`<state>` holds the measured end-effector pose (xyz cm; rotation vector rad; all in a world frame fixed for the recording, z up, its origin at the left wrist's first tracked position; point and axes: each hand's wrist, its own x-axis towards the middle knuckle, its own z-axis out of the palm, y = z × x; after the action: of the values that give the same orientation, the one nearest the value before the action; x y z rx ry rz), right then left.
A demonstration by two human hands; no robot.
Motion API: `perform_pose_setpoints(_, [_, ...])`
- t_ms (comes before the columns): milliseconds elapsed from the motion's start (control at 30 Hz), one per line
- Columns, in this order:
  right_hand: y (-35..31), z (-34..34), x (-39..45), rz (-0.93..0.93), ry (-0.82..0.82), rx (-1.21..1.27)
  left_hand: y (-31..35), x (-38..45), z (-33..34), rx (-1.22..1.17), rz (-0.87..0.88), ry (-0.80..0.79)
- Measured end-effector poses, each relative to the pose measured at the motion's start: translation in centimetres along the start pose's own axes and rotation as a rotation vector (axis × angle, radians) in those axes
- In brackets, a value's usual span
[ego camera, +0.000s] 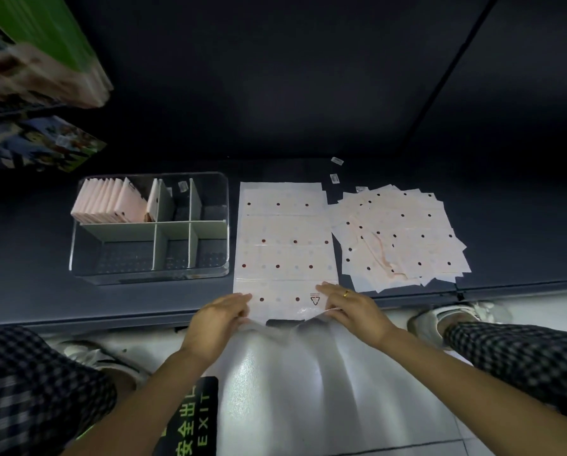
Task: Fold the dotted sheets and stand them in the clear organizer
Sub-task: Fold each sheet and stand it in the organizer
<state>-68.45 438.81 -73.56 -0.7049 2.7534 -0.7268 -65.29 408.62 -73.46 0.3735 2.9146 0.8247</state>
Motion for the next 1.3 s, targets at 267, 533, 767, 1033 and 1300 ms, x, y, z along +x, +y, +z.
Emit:
perform_pose_setpoints(267, [-0.6,-6.4,4.9,0.481,-0.304,0.648,0.9,3.6,-4.8,-0.539,-0.224,-0.253])
perform_pose_setpoints(533, [0.8,-6.9,9.7,1.007,-0.151,1.099,3.6,4.0,-4.1,-0.199,0.031,0.264])
perform_pose_setpoints(767, [1.8,-5.4,7.4,0.401,-0.054,0.395,1.6,3.3,0.7,0.155,0.115,-0.221])
perform_pose_setpoints(1033, [3.3,-4.1,5.8,-0.020,-0.036,-0.171,1.2,3.1,2.0,0.225,0.133,-0.234])
perform_pose_setpoints(1300, [3.3,-6.9,9.2,0.326,-0.231,0.320,3.2,3.6,0.8,0.085,0.207,0.108])
